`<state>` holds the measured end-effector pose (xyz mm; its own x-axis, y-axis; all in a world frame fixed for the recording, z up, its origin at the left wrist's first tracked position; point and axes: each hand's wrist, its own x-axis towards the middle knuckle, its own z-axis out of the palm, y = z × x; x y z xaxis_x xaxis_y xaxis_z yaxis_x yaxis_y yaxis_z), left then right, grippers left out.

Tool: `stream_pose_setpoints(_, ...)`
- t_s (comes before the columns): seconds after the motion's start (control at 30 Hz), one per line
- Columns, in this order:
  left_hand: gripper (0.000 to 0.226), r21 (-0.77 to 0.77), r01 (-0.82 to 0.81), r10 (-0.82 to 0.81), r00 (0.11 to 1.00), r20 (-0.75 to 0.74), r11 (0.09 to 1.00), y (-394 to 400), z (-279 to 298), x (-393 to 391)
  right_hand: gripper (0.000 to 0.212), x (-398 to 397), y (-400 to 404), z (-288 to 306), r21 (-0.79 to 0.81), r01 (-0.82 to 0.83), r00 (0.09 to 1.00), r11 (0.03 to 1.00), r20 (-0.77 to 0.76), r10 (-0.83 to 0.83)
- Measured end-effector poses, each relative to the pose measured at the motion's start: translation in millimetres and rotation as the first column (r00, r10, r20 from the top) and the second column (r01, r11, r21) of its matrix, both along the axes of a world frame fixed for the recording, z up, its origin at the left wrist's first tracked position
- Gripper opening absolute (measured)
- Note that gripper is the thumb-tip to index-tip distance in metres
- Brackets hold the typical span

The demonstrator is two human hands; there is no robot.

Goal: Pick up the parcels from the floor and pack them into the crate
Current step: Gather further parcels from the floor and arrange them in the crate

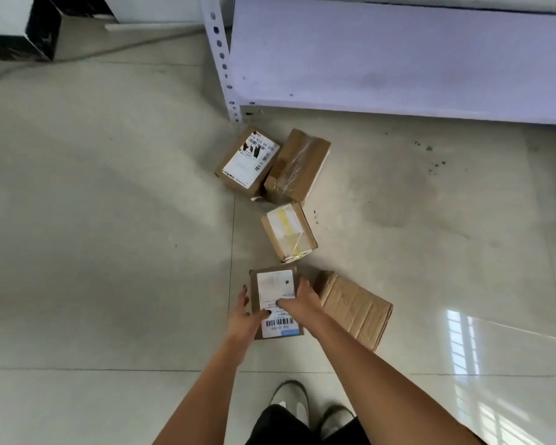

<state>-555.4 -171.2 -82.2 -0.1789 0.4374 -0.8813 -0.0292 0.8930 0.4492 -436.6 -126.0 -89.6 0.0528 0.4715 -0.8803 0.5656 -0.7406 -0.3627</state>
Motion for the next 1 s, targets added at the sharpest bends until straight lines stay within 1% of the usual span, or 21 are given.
stream_pose_setpoints(0.1,0.063,0.046,0.011,-0.014,0.999,0.050,0.999,4,12,9,0.069,-3,-1,1,-0.027,0.032,0.999,0.999,0.006,-0.032)
stream_pose_setpoints(0.17,0.063,0.050,-0.009,0.007,0.999,0.053,0.999,2,36,11,0.066,-2,-3,25,-0.025,0.059,0.998,0.998,-0.004,-0.059)
stream_pose_setpoints(0.23,0.063,0.040,-0.016,0.015,0.999,0.047,0.999,-4,72,10,0.062,1,-7,63,-0.028,0.079,0.996,0.996,-0.038,-0.080)
stream_pose_setpoints(0.33,0.066,0.004,-0.026,0.026,1.000,0.004,1.000,-15,149,9,0.061,8,-16,148,-0.048,0.100,0.992,0.994,-0.077,-0.104)
stream_pose_setpoints(0.47,0.067,0.038,0.009,-0.009,1.000,-0.003,0.999,-26,295,17,0.054,22,-28,308,-0.038,0.152,0.982,0.988,-0.109,-0.156)
stream_pose_setpoints(0.53,0.068,0.044,0.032,-0.032,0.999,0.002,0.999,-31,365,22,0.056,34,-37,381,-0.030,0.190,0.975,0.981,-0.113,-0.192)
stream_pose_setpoints(0.63,0.070,0.058,0.125,-0.124,0.992,-0.008,0.991,-37,453,36,0.057,59,-50,473,-0.014,0.247,0.960,0.969,-0.131,-0.246)
stream_pose_setpoints(0.7,0.072,0.083,0.202,-0.201,0.979,-0.015,0.976,-39,499,53,0.055,80,-62,520,-0.001,0.284,0.951,0.959,-0.126,-0.282)
stream_pose_setpoints(0.77,0.074,0.141,0.273,-0.272,0.962,-0.024,0.952,-43,538,73,0.055,103,-73,558,0.020,0.342,0.931,0.939,-0.146,-0.336)
stream_pose_setpoints(0.87,0.071,0.199,0.366,-0.357,0.930,-0.084,0.909,-48,584,112,0.059,147,-91,594,0.001,0.437,0.881,0.899,-0.202,-0.428)
stream_pose_setpoints(0.93,0.069,0.227,0.412,-0.400,0.911,-0.098,0.883,-56,604,147,0.062,183,-104,611,0.012,0.453,0.874,0.891,-0.205,-0.441)
stream_pose_setpoints(1.0,0.069,0.257,0.440,-0.432,0.897,-0.092,0.860,-64,621,194,0.064,228,-115,623,0.056,0.449,0.880,0.892,-0.199,-0.431)
